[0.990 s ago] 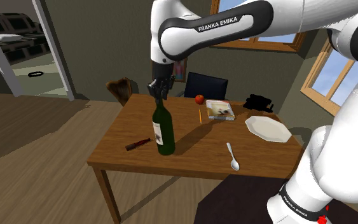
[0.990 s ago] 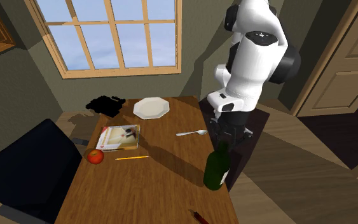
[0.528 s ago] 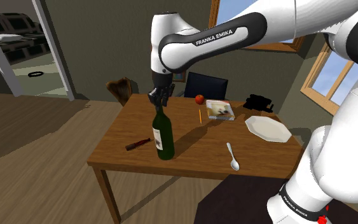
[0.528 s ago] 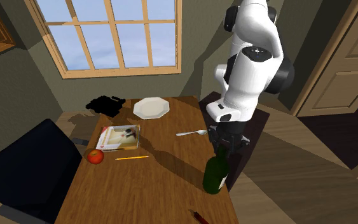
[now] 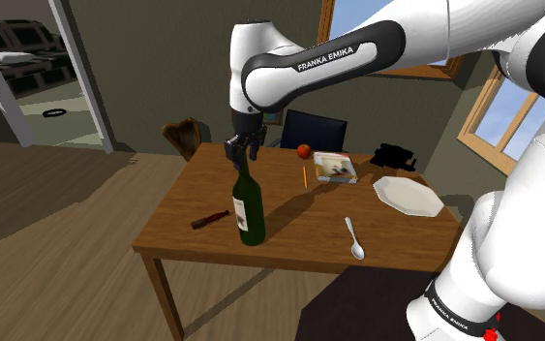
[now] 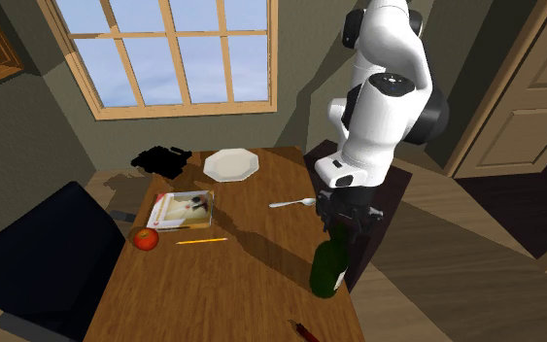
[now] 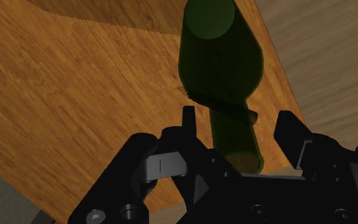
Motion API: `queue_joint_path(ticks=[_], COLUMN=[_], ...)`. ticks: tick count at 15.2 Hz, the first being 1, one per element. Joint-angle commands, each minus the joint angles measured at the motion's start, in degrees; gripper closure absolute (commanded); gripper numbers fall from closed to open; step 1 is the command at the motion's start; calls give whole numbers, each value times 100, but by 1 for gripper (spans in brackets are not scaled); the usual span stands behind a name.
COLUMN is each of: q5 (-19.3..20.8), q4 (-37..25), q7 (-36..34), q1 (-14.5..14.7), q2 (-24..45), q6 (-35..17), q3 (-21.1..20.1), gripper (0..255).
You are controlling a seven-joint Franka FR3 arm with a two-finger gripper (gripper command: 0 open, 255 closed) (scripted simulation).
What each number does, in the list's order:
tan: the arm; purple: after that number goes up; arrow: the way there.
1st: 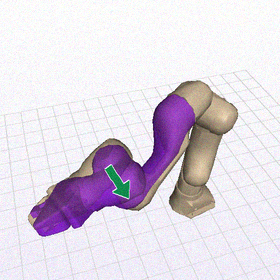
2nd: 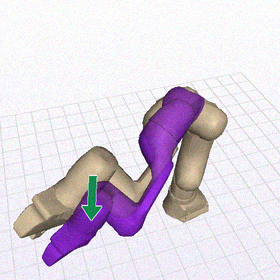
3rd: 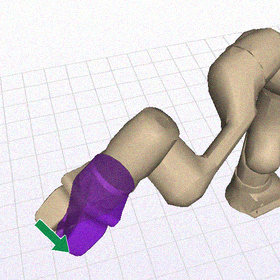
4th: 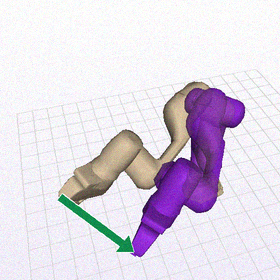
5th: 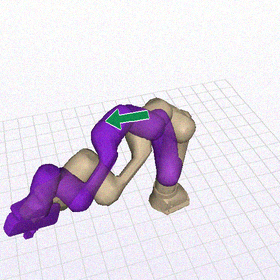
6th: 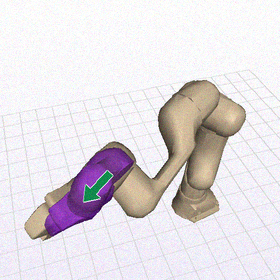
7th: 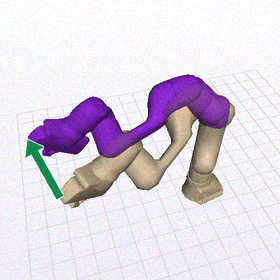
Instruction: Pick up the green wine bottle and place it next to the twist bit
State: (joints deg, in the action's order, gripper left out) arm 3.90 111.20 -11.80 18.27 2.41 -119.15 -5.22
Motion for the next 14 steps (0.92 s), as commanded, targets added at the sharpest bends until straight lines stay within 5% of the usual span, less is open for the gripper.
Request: queue_joint_path(ticks=[1, 5, 9, 14], q5=[0, 0, -39, -39], q4=[0, -1, -476, -476], q7=[0, 0, 26, 26], q1=[0, 0, 14, 14], q2=[-2, -1, -210, -210], q6=[-1, 0, 683, 683], q3=[0, 0, -15, -15], gripper=[0, 0, 0, 0])
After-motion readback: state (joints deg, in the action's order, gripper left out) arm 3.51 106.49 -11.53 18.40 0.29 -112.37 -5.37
